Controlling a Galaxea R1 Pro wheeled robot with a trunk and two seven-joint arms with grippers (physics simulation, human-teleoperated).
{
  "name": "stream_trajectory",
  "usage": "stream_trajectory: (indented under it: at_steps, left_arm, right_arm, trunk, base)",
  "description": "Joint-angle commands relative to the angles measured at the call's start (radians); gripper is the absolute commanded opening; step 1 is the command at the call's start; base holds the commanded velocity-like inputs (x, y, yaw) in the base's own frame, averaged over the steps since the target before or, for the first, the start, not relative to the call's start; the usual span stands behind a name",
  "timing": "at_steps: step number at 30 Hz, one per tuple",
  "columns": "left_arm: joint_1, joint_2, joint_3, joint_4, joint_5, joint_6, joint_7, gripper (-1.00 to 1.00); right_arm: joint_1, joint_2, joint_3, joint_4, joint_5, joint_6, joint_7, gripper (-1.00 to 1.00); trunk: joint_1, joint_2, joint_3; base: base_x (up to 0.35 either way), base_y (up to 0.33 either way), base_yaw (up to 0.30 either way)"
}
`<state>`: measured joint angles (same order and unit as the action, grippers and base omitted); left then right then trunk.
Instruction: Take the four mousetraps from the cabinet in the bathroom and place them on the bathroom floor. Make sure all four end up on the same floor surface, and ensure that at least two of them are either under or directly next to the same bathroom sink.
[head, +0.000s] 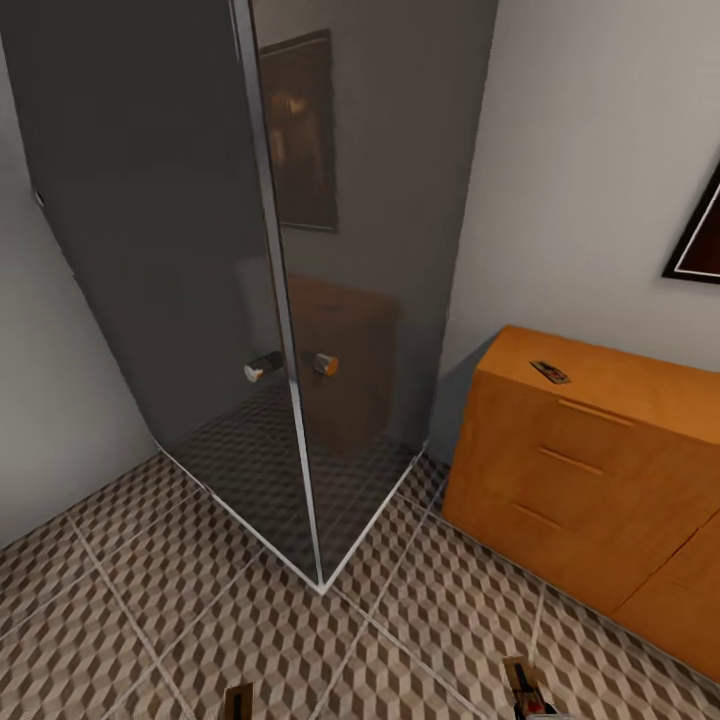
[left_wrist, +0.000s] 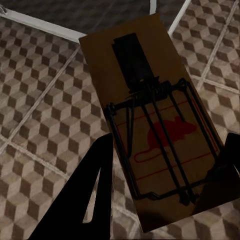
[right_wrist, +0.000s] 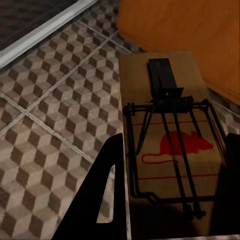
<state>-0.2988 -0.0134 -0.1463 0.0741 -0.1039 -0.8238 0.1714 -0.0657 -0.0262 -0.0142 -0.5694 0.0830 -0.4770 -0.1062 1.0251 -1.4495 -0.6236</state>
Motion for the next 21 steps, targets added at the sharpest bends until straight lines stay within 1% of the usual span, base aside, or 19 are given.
stream_trajectory:
  at_steps: [1,21]
  left_arm:
    - [-0.002,0.000,-0.003,0.004,-0.011,-0.005,0.011,-1.00]
    - [-0.002,0.001,0.000,0.003,-0.008,-0.005,0.017,-1.00]
  right_arm:
    - [0.000,0.000,-0.001,0.000,0.007,-0.002,-0.004,-1.00]
    - [0.000,0.000,0.000,0.000,0.007,-0.002,-0.004,-1.00]
  trunk:
    - [0.000,-0.001,-0.001]
    - [0.000,-0.001,-0.001]
  base:
    - [0.000,0.000,0.266]
    - [0.000,0.000,0.266]
